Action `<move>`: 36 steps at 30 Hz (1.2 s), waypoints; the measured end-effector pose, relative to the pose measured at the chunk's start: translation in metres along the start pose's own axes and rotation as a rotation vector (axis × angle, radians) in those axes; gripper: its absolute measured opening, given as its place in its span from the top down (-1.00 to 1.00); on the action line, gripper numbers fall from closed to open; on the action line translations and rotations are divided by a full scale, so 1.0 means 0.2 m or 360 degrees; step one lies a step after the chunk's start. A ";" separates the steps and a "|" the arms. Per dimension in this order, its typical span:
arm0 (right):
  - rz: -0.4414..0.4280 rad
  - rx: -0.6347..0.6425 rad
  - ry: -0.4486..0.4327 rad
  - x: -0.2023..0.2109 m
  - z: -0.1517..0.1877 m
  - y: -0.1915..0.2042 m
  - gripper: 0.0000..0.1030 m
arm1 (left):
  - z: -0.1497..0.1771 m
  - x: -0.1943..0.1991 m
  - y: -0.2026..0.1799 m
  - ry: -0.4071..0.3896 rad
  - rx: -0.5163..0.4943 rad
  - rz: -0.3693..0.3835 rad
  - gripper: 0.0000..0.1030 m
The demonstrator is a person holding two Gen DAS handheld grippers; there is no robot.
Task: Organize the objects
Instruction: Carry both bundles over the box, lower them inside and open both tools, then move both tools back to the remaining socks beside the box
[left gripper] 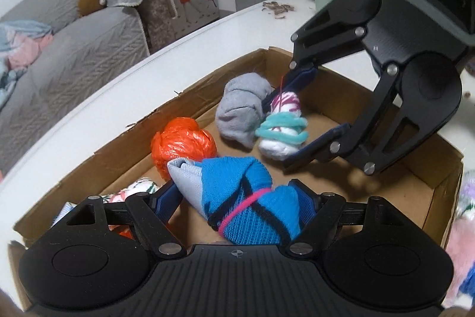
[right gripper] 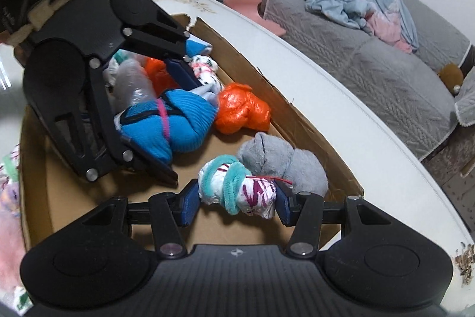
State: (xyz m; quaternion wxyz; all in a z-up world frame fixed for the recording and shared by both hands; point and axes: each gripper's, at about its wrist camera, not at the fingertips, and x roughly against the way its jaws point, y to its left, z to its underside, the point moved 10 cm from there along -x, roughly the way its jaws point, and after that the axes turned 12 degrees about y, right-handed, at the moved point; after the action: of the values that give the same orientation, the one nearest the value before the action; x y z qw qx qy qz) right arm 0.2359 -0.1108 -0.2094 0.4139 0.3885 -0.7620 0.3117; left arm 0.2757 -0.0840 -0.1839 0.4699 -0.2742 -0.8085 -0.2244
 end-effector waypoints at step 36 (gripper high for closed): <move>0.0170 -0.0402 0.0120 0.18 0.02 0.08 -0.72 | 0.17 0.50 0.11 -0.0064 0.0783 -0.0285 -0.95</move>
State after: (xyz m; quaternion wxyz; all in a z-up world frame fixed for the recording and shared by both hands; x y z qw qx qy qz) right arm 0.2078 -0.1188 -0.1818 0.4707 0.2802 -0.7986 0.2493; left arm 0.2278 -0.0226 -0.1099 0.4844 -0.0833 -0.8690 -0.0562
